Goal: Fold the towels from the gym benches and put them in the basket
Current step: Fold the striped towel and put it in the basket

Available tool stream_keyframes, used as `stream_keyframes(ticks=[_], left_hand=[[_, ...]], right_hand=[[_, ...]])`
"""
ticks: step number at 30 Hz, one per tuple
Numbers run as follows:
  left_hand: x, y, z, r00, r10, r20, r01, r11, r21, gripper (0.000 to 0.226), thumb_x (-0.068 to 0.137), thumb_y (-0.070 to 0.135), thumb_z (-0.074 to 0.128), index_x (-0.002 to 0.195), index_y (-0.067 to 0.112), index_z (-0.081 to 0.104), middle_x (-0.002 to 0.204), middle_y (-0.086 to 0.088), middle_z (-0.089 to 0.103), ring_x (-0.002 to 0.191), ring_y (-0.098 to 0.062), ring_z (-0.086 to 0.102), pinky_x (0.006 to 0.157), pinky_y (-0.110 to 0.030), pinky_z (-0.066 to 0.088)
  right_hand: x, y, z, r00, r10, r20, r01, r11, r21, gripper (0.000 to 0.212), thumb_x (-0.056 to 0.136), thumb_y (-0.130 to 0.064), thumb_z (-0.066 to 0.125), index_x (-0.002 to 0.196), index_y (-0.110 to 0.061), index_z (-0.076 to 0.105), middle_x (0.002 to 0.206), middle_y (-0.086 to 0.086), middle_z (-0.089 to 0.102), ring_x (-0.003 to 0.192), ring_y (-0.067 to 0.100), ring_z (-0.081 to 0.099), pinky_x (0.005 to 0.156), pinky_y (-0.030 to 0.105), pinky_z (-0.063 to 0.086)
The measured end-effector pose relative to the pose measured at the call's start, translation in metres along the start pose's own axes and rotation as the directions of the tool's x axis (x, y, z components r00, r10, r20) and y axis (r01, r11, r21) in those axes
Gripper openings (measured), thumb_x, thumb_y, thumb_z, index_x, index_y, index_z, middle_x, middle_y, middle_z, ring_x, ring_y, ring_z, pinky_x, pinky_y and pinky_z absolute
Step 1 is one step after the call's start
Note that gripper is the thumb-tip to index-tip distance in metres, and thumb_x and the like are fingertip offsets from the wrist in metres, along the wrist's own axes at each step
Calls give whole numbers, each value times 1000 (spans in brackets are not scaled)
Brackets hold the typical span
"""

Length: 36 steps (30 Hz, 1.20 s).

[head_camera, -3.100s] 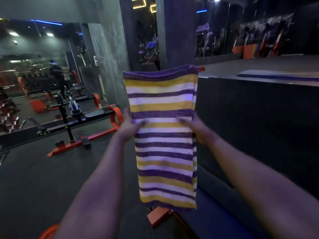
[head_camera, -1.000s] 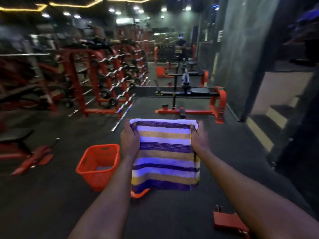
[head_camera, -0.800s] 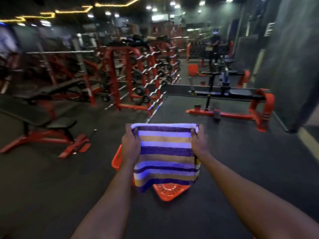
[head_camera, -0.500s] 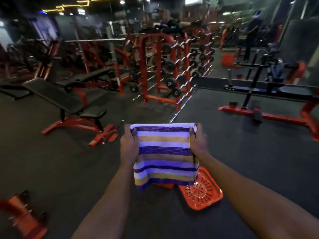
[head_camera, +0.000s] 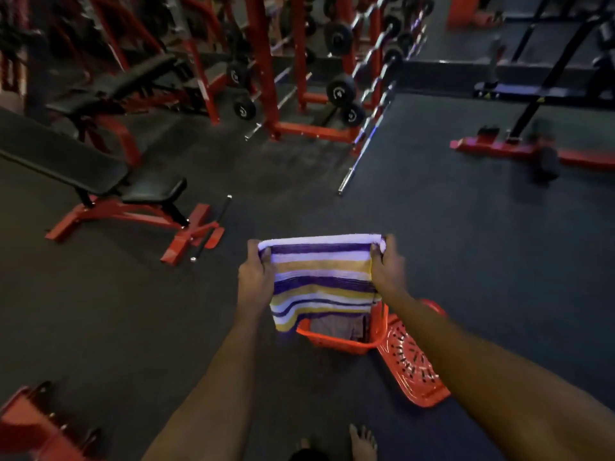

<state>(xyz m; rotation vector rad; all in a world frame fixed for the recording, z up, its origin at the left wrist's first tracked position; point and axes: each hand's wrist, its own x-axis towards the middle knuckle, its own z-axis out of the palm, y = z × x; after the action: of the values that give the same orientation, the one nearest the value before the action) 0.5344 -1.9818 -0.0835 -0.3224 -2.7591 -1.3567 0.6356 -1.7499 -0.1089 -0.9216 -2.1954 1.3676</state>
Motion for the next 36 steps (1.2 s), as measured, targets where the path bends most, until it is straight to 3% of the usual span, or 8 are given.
stream_keyframes(ticks=[4, 7, 10, 17, 20, 25, 31, 36], left_hand=[[62, -36, 45, 984, -33, 176, 30, 999, 17, 14, 104, 36, 37, 108, 24, 42, 75, -1, 61, 64, -13, 61, 48, -22, 39], [94, -75, 90, 948, -48, 314, 49, 999, 3, 19, 104, 38, 36, 109, 21, 43, 76, 3, 62, 65, -8, 63, 46, -13, 40], [117, -117, 132, 896, -120, 427, 114, 993, 39, 18, 103, 40, 36, 107, 23, 43, 78, 0, 63, 67, -12, 64, 55, -28, 43], [142, -186, 196, 725, -254, 640, 184, 967, 176, 19, 103, 41, 38, 108, 26, 47, 92, 1, 70, 80, -16, 71, 70, -41, 59], [155, -202, 217, 691, -292, 662, 169, 955, 245, 19, 102, 32, 45, 113, 17, 49, 100, -12, 70, 90, -31, 69, 75, -43, 56], [166, -190, 230, 653, -278, 704, 99, 953, 285, 38, 98, 21, 54, 131, 3, 45, 119, -23, 63, 108, -43, 59, 81, -40, 45], [165, -147, 240, 578, -188, 794, -26, 968, 249, 26, 101, 24, 48, 120, 8, 55, 97, -20, 70, 88, -38, 65, 66, -32, 39], [136, -101, 263, 495, -126, 860, -97, 975, 198, 27, 103, 31, 45, 116, 11, 57, 83, -13, 67, 71, -28, 63, 64, -40, 47]], right_hand=[[46, 39, 43, 992, 126, -3, -126, 990, -58, 13, 103, -31, 41, 111, -22, 45, 92, 4, 63, 82, 18, 63, 68, 34, 52], [65, 82, 75, 979, 192, -69, -197, 976, -88, 10, 103, -30, 42, 108, -22, 45, 85, 4, 63, 77, 20, 62, 64, 35, 48], [76, 123, 105, 957, 272, -104, -284, 950, -127, 11, 102, -26, 45, 111, -21, 48, 80, 3, 62, 73, 22, 61, 59, 30, 40], [84, 202, 145, 908, 412, -83, -420, 890, -177, 25, 99, -26, 52, 123, -18, 52, 94, 7, 70, 84, 28, 66, 73, 42, 53], [101, 219, 155, 888, 453, -81, -459, 862, -214, 25, 94, -23, 59, 117, -16, 56, 96, 11, 71, 88, 31, 67, 76, 44, 54], [118, 209, 153, 846, 496, -197, -528, 831, -174, 31, 84, -8, 63, 115, -14, 63, 97, 11, 72, 89, 28, 67, 79, 36, 52], [107, 192, 123, 810, 550, -203, -580, 801, -146, 23, 83, -6, 62, 103, -15, 69, 87, 11, 74, 77, 27, 67, 72, 32, 50], [76, 202, 77, 775, 582, -245, -617, 781, -97, 19, 82, -4, 64, 97, -13, 71, 86, 8, 74, 78, 21, 67, 74, 30, 49]])
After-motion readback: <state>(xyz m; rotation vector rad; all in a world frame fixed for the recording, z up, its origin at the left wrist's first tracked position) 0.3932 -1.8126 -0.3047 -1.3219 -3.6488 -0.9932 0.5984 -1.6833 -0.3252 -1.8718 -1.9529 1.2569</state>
